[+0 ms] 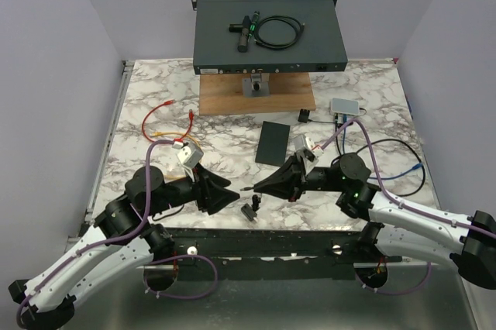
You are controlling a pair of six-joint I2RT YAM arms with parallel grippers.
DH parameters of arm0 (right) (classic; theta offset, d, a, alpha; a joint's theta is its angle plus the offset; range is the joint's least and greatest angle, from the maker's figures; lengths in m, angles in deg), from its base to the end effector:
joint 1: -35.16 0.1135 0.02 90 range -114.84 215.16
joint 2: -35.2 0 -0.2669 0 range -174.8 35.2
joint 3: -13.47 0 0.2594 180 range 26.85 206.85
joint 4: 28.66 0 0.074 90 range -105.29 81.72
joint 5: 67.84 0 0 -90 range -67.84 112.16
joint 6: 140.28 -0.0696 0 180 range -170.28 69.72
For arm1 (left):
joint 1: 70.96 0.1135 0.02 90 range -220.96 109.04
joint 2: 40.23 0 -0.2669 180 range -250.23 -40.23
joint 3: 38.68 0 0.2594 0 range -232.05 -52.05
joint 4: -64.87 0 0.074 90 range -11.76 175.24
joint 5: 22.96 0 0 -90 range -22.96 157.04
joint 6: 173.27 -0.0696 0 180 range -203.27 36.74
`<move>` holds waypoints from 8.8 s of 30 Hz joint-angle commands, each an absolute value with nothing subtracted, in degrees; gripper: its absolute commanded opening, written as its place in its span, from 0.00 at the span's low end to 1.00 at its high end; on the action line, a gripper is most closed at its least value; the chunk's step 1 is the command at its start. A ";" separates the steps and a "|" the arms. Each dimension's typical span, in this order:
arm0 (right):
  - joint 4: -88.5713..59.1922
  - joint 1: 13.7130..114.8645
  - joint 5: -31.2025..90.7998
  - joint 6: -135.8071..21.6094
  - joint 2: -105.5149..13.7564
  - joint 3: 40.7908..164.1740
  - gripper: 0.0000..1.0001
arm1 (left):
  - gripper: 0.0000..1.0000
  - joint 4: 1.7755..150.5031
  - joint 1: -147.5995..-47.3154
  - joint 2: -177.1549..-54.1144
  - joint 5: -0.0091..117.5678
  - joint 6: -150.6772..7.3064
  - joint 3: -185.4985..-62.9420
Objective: Insert the plug into the switch port
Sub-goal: Pick up the connector from the center of the board, then move the switch port to the center of the board.
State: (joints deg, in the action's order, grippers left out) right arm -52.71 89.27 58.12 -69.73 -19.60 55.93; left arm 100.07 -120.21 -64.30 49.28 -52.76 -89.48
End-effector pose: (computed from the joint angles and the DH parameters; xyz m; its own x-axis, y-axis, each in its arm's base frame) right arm 0.1118 0.2242 0.3026 -0.2184 0.1579 -0.9630 -0.9758 -0.0466 0.2137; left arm 0.0797 -0.1250 0.3184 -0.5491 -0.1034 -0.8293 0.7424 0.3953 -0.5409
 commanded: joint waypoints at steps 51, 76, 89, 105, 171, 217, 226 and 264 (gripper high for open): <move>-39.86 89.74 60.63 -60.27 -19.98 62.30 0.42 | 0.00 87.88 -117.64 -66.51 39.21 -41.04 -86.45; -15.84 91.32 54.14 -38.83 -24.50 73.71 0.45 | 0.00 116.44 -117.47 -78.53 40.70 -61.14 -101.36; -12.39 94.26 56.96 -36.34 -30.30 76.97 0.45 | 0.00 121.02 -117.51 -80.24 42.41 -62.61 -102.82; -13.68 96.96 57.78 -37.02 -32.94 76.77 0.37 | 0.00 121.84 -117.46 -81.67 43.31 -62.90 -103.27; -12.21 98.98 34.33 -44.84 -26.75 71.76 0.01 | 0.88 112.44 -117.45 -75.71 59.69 -57.62 -99.24; 5.08 99.05 -10.16 -54.69 -2.95 74.67 0.01 | 0.88 83.10 -116.15 -142.59 51.69 -66.48 -132.03; 5.21 98.98 -8.66 -54.86 -1.50 73.78 0.01 | 0.32 95.47 -115.67 -159.65 48.06 -68.26 -152.41; 3.17 98.99 -6.09 -53.71 -2.05 72.56 0.01 | 0.00 120.05 -116.09 -177.10 61.59 -70.30 -174.55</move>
